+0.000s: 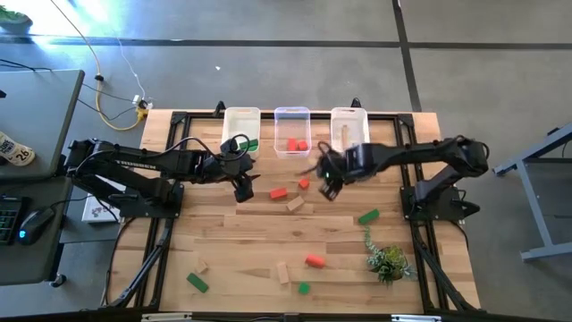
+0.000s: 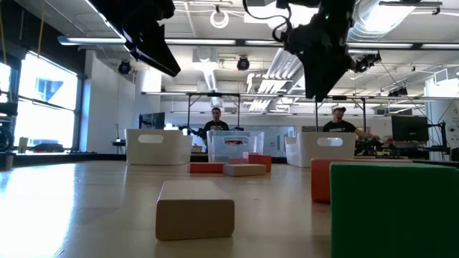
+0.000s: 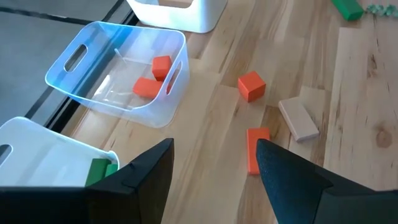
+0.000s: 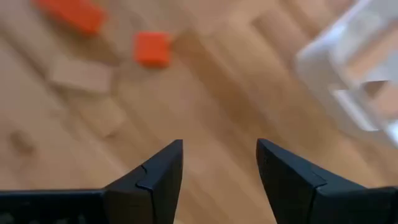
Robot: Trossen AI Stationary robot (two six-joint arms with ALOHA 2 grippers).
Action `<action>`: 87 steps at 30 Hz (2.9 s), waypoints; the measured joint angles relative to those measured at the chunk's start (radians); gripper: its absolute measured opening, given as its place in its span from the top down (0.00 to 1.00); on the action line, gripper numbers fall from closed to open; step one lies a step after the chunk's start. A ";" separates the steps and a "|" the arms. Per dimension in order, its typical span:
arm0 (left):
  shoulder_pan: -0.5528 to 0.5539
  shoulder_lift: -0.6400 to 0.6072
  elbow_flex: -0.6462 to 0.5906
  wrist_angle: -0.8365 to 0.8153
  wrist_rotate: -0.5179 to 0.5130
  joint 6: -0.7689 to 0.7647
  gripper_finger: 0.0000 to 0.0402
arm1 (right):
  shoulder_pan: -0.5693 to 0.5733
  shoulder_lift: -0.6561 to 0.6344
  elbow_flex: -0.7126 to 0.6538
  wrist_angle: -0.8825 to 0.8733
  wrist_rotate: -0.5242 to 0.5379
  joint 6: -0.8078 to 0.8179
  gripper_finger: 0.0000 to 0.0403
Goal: Sort & place blocks by color
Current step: Put the orange block into the transparent bin
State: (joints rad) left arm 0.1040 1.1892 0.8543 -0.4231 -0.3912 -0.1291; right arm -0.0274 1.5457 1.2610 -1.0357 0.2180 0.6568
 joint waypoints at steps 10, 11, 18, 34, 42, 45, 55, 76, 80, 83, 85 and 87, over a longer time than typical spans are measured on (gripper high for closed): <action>0.000 0.000 0.000 0.001 0.000 -0.002 0.47 | 0.217 0.001 0.000 0.080 -0.019 0.128 0.53; 0.000 0.000 0.000 0.001 0.000 -0.003 0.47 | 0.234 0.001 0.000 0.091 -0.029 0.122 0.53; 0.000 0.000 0.000 0.001 0.000 -0.003 0.47 | 0.344 0.018 0.000 0.215 -0.027 0.112 0.53; 0.000 0.000 -0.001 0.021 -0.001 -0.026 0.47 | 0.488 0.120 0.000 0.361 -0.040 0.132 0.44; 0.000 0.000 -0.001 0.026 -0.001 -0.113 0.47 | 0.506 0.197 0.000 0.416 -0.084 0.155 0.44; 0.000 0.000 -0.001 0.024 -0.001 -0.130 0.47 | 0.507 0.234 0.000 0.433 -0.098 0.155 0.44; 0.000 0.000 -0.001 0.024 0.008 -0.133 0.47 | 0.507 0.342 0.000 0.480 -0.173 0.156 0.44; 0.000 0.000 0.000 0.024 0.019 -0.131 0.47 | 0.516 0.439 0.003 0.492 -0.209 0.236 0.67; 0.000 0.000 0.000 0.024 0.023 -0.143 0.47 | 0.497 0.435 0.003 0.495 -0.224 0.189 0.76; 0.000 0.000 0.000 0.024 0.023 -0.157 0.47 | 0.469 0.420 0.000 0.493 -0.253 0.141 0.76; 0.000 0.000 0.000 0.024 0.023 -0.158 0.47 | 0.444 0.403 -0.003 0.501 -0.216 0.099 0.76; 0.000 0.000 0.000 0.024 0.025 -0.159 0.47 | 0.405 0.372 -0.003 0.498 -0.192 0.063 0.76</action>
State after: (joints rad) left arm 0.1040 1.1895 0.8539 -0.3992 -0.3659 -0.2881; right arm 0.3773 1.9173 1.2579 -0.5373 0.0258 0.7201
